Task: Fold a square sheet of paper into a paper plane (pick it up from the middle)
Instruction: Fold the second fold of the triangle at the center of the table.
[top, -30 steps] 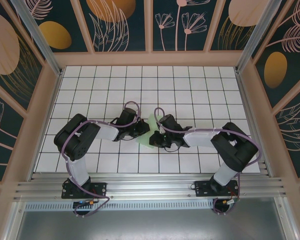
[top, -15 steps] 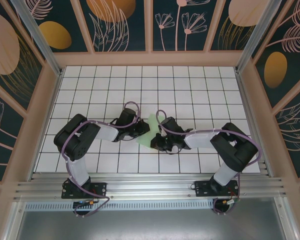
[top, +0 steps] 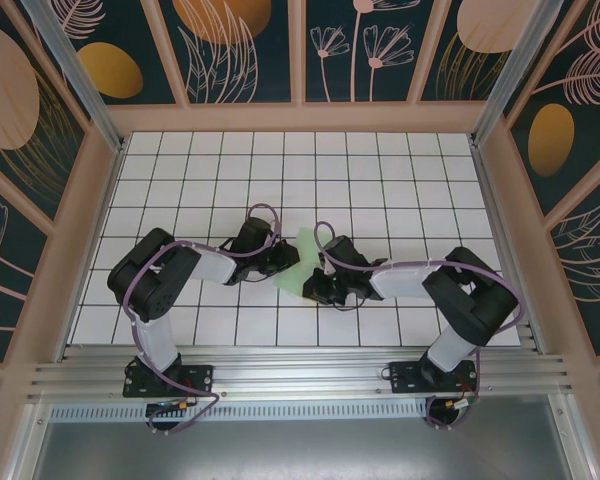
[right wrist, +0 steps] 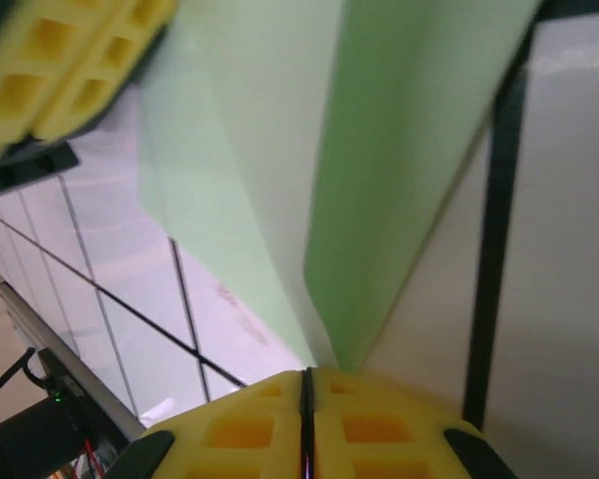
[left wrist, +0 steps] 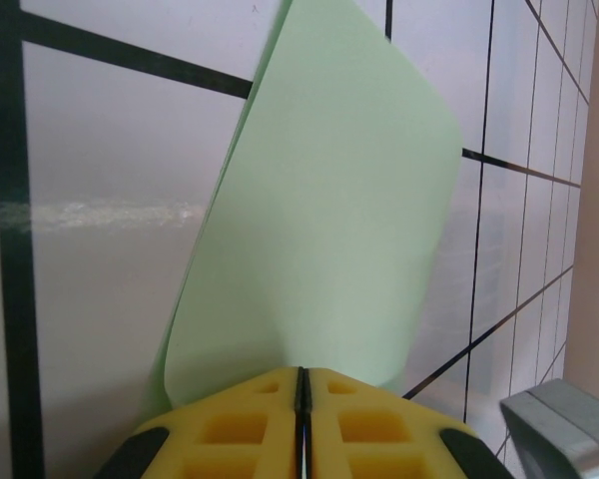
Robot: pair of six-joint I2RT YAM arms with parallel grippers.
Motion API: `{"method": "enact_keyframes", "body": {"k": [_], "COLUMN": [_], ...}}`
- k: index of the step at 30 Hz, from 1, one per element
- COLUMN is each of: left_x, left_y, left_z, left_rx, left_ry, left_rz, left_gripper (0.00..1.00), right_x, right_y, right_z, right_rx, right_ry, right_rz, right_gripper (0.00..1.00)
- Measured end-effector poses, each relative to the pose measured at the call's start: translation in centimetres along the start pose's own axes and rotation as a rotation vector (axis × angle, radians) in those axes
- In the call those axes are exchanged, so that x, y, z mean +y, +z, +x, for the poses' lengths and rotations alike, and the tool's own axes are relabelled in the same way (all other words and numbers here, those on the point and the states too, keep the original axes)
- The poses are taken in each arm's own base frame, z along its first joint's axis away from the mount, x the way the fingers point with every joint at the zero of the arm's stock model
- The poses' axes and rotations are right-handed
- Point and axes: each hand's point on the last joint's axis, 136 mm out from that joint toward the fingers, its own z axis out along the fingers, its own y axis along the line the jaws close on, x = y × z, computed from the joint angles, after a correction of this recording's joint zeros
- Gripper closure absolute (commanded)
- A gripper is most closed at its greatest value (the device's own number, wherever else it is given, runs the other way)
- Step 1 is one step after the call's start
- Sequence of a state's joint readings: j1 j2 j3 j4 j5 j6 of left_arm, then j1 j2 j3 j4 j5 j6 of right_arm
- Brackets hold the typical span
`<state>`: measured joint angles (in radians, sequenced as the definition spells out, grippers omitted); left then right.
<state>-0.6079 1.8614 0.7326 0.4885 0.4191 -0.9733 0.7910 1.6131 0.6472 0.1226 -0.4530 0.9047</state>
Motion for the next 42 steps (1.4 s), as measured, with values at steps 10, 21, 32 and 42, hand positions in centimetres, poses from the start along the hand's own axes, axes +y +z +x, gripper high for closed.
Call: {"method": "enact_keyframes", "body": {"k": [10, 21, 32, 42], "left_x": [0.0, 0.0, 0.0, -0.3], "left_y": [0.0, 0.0, 0.0, -0.6], "left_z": [0.0, 0.0, 0.0, 0.3], "left_rx": [-0.002, -0.002, -0.002, 0.003], "left_ry": [0.003, 0.002, 0.002, 0.007], "left_rz": [0.004, 0.004, 0.004, 0.008], "left_gripper": [0.87, 0.87, 0.87, 0.71], "right_x": [4.6, 1.7, 4.3, 2.1], "right_y": [-0.3, -3.0, -3.0, -2.4], "right_z": [-2.2, -0.6, -2.2, -4.3], "right_rx": [-0.028, -0.072, -0.113, -0.204], "right_ry": [-0.031, -0.003, -0.024, -0.047], "right_rz": [-0.086, 0.049, 0.004, 0.202], "right_gripper": [0.92, 0.75, 0.82, 0.61]}}
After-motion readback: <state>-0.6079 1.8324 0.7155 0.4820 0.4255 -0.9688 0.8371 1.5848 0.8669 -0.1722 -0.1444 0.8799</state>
